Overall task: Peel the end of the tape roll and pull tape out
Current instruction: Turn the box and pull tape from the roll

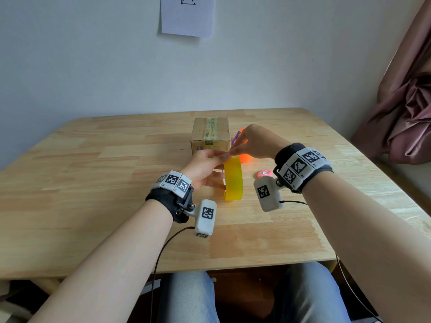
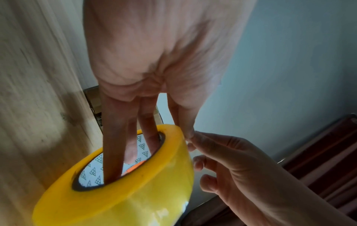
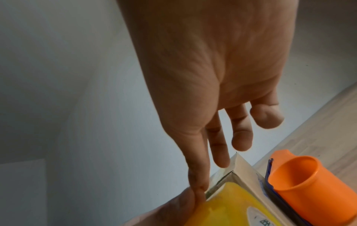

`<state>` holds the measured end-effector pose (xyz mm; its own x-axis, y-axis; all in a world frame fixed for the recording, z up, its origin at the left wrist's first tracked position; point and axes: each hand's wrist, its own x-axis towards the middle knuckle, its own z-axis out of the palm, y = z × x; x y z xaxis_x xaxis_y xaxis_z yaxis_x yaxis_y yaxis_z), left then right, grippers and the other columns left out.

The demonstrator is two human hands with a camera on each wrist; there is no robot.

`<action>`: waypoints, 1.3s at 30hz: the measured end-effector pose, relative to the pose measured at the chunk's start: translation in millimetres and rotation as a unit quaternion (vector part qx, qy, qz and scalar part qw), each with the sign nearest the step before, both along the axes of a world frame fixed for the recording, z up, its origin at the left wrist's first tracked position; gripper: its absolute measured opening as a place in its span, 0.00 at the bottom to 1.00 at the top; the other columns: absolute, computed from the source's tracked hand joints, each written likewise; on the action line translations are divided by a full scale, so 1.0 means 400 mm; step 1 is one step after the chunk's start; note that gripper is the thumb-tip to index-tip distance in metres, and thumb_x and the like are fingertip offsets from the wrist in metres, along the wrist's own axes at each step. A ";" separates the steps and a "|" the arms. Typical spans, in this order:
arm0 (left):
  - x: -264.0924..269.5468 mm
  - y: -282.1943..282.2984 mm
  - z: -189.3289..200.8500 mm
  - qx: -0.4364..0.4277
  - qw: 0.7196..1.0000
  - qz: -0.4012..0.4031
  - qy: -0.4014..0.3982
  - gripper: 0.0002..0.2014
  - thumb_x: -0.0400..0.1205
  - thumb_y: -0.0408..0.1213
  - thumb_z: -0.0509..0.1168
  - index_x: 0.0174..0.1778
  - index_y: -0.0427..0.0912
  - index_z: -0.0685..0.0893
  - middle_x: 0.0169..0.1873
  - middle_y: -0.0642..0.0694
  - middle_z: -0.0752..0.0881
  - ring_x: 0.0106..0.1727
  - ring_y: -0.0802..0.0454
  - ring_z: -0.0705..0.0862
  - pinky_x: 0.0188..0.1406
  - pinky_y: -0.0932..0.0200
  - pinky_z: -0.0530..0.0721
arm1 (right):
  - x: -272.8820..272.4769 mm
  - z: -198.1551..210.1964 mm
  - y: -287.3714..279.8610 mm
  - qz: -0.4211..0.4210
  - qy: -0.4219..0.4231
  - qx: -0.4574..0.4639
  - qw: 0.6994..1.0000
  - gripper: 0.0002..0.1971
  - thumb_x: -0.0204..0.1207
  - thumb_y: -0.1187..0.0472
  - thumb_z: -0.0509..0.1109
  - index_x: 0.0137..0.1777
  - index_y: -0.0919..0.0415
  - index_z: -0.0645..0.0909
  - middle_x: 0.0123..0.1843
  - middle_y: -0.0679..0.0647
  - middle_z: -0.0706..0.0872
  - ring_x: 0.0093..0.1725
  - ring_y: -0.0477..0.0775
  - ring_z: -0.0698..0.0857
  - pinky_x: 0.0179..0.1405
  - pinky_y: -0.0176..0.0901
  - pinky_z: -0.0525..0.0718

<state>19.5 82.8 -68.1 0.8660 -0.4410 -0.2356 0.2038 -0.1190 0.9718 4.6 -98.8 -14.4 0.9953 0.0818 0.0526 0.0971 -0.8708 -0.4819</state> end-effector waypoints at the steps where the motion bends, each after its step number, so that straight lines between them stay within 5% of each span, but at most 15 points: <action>1: 0.002 0.002 0.001 0.003 1.000 0.002 0.005 0.13 0.82 0.42 0.73 0.60 0.42 0.87 0.53 0.35 0.88 0.43 0.38 0.91 0.45 0.27 0.90 | -0.002 0.001 0.002 -0.002 0.001 -0.006 1.000 0.11 0.79 0.51 0.79 0.55 0.56 0.95 0.48 0.50 0.91 0.49 0.52 0.86 0.38 0.39 0.76; 6: 0.008 0.004 0.010 0.028 0.999 0.017 0.012 0.13 0.81 0.39 0.75 0.60 0.39 0.89 0.56 0.31 0.89 0.52 0.32 0.90 0.52 0.25 0.87 | -0.005 0.003 0.013 -0.005 0.006 -0.013 1.000 0.13 0.81 0.53 0.77 0.57 0.60 0.94 0.51 0.54 0.94 0.43 0.50 0.85 0.41 0.39 0.75; 9: 0.005 0.002 0.016 0.018 0.999 0.026 0.005 0.06 0.81 0.33 0.74 0.53 0.40 0.89 0.50 0.34 0.92 0.47 0.37 0.92 0.55 0.26 0.87 | -0.015 0.011 0.018 -0.014 0.008 -0.007 1.000 0.11 0.82 0.53 0.77 0.55 0.59 0.94 0.35 0.46 0.89 0.33 0.42 0.81 0.32 0.37 0.74; 13: 0.004 0.003 0.016 0.003 1.000 0.026 0.015 0.19 0.79 0.29 0.75 0.65 0.44 0.81 0.51 0.34 0.91 0.46 0.36 0.92 0.47 0.29 0.90 | -0.025 0.021 0.017 -0.001 0.044 -0.004 0.999 0.07 0.82 0.56 0.75 0.51 0.56 0.94 0.31 0.45 0.88 0.31 0.44 0.85 0.28 0.37 0.77; 20: -0.014 -0.013 0.018 0.009 1.000 0.000 0.007 0.22 0.80 0.43 0.75 0.67 0.35 0.82 0.64 0.27 0.85 0.49 0.32 0.91 0.46 0.24 0.88 | -0.028 0.020 0.018 -0.007 0.047 -0.004 0.999 0.12 0.85 0.55 0.72 0.39 0.50 0.88 0.33 0.45 0.89 0.30 0.46 0.82 0.25 0.35 0.76; 26: -0.012 -0.007 0.012 0.008 1.000 0.004 0.021 0.17 0.87 0.42 0.66 0.66 0.35 0.82 0.64 0.28 0.86 0.54 0.28 0.90 0.51 0.20 0.85 | -0.037 0.030 0.006 0.004 0.051 0.013 0.999 0.05 0.81 0.53 0.78 0.49 0.50 0.95 0.34 0.42 0.91 0.31 0.42 0.83 0.26 0.33 0.77; 32: -0.007 -0.009 0.014 0.006 0.999 0.007 0.034 0.13 0.87 0.41 0.66 0.62 0.37 0.84 0.65 0.28 0.85 0.52 0.30 0.90 0.50 0.19 0.85 | -0.034 0.016 0.002 -0.008 0.008 0.016 1.000 0.12 0.78 0.62 0.80 0.62 0.55 0.94 0.37 0.41 0.89 0.30 0.34 0.83 0.35 0.31 0.75; 35: -0.001 -0.008 0.009 0.006 0.999 0.004 0.038 0.11 0.87 0.42 0.66 0.59 0.39 0.84 0.63 0.28 0.86 0.50 0.31 0.90 0.50 0.19 0.85 | -0.029 -0.001 0.001 -0.037 -0.021 0.045 0.998 0.24 0.73 0.60 0.84 0.70 0.56 0.88 0.51 0.52 0.94 0.45 0.48 0.88 0.46 0.38 0.79; 39: -0.001 -0.009 0.006 0.014 0.999 -0.004 0.034 0.09 0.87 0.43 0.66 0.55 0.41 0.86 0.57 0.31 0.87 0.50 0.32 0.90 0.50 0.20 0.85 | -0.026 -0.016 -0.001 -0.065 -0.056 0.056 0.995 0.08 0.72 0.57 0.85 0.47 0.56 0.92 0.40 0.48 0.90 0.40 0.48 0.87 0.33 0.35 0.76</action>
